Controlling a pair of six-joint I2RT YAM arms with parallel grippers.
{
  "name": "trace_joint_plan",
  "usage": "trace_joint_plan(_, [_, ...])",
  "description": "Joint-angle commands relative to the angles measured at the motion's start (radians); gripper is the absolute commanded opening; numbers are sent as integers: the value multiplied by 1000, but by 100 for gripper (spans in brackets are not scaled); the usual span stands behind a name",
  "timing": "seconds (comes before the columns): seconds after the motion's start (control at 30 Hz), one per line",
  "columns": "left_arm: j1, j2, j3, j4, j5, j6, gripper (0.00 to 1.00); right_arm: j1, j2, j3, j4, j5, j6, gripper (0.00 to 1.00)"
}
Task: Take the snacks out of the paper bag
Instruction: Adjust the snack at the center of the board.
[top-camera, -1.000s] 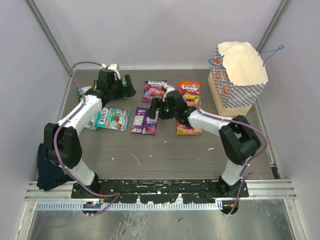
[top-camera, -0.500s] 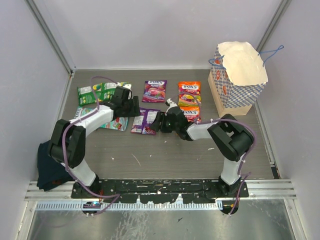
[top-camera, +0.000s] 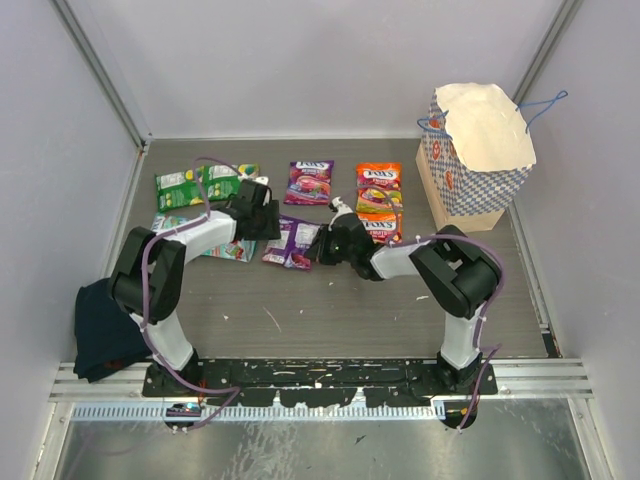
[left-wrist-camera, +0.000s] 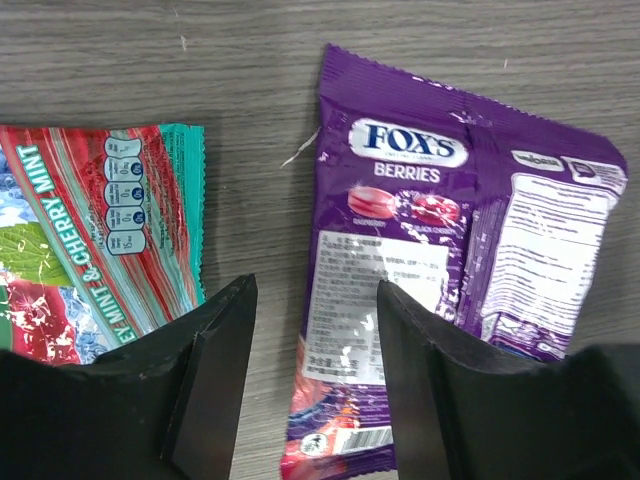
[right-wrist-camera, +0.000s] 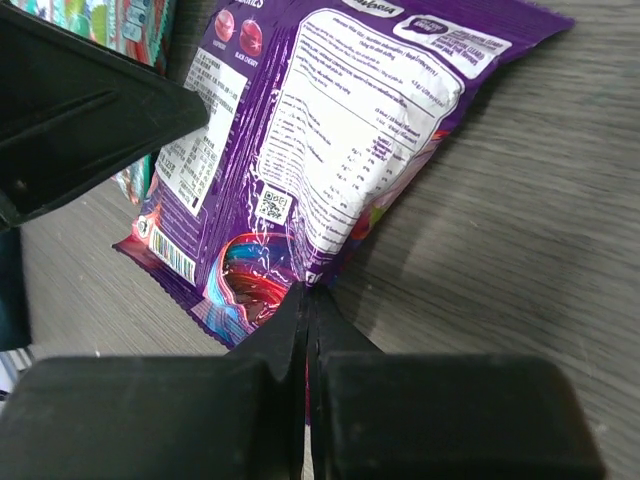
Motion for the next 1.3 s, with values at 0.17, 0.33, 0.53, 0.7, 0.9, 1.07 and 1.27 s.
trace_joint_plan(0.17, [14, -83, 71, -9, -40, 34, 62, 32, -189, 330, -823, 267, -396, 1])
trace_joint_plan(0.33, [97, -104, 124, -19, 87, 10, 69, 117, -139, 604, -1175, 641, -476, 1])
trace_joint_plan(0.53, [215, -168, 97, 2, 211, -43, 75, 223, 83, 917, -1580, 963, -423, 1])
trace_joint_plan(0.7, [269, -199, 65, 9, 254, -51, 78, 273, 219, 1046, -1692, 1037, -441, 1])
trace_joint_plan(0.9, [315, -212, 38, 25, 299, -61, 78, 290, 314, 1179, -1769, 1046, -466, 1])
trace_joint_plan(1.07, [343, -223, 26, 38, 335, -73, 78, 300, 348, 1279, -1848, 1101, -468, 0])
trace_joint_plan(1.27, [357, -225, 24, 46, 358, -81, 78, 299, 349, 1352, -1921, 1136, -490, 1])
